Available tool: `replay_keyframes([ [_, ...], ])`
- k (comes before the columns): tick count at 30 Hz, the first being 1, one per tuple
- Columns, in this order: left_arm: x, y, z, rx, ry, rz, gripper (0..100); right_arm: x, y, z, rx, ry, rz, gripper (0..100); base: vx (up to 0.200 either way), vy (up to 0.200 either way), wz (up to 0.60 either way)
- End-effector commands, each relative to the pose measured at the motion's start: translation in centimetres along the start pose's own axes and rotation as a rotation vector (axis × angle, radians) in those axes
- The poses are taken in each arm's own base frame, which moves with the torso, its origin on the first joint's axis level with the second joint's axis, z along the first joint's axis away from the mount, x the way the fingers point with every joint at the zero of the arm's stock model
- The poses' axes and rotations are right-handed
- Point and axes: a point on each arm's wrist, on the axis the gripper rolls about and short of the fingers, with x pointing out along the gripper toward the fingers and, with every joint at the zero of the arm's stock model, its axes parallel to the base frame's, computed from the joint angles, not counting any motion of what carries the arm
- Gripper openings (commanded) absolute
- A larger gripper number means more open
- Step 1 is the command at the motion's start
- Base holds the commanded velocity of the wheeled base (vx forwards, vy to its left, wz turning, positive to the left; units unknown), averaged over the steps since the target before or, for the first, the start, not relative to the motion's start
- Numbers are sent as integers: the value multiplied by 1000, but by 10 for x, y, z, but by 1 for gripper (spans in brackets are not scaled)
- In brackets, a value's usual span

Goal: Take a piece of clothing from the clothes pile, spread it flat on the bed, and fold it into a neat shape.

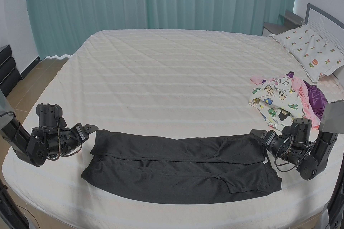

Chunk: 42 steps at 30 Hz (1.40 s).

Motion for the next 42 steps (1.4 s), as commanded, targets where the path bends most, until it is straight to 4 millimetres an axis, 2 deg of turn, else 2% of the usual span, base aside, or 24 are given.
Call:
replay_keyframes([
  [1,-5,-6,-1,11,-9,-17,100,-12,7,16,-2,-63,24,100,0,0,0],
  [6,-21,-17,-3,29,-29,-51,100,-25,20,27,-14,-103,60,100,0,0,0],
  [8,-23,-17,-2,29,-35,-54,100,-27,22,27,-16,-99,60,100,-200,0,0],
  [11,-41,-9,-15,21,5,-28,100,-39,25,28,-7,-75,33,100,-200,0,0],
  [14,-49,2,-32,-1,57,4,100,-54,18,17,12,-41,-4,100,-200,0,0],
  [21,-49,4,-38,-24,77,15,100,-69,9,0,38,1,-31,100,-200,0,0],
  [24,-47,2,-38,-24,79,14,100,-70,9,1,34,-6,-19,100,0,0,0],
  [33,-12,3,-40,-143,63,41,100,-64,11,-5,27,17,-11,100,0,0,0],
  [42,12,6,-53,-134,58,76,100,-64,10,-6,27,21,-13,100,0,0,0],
])
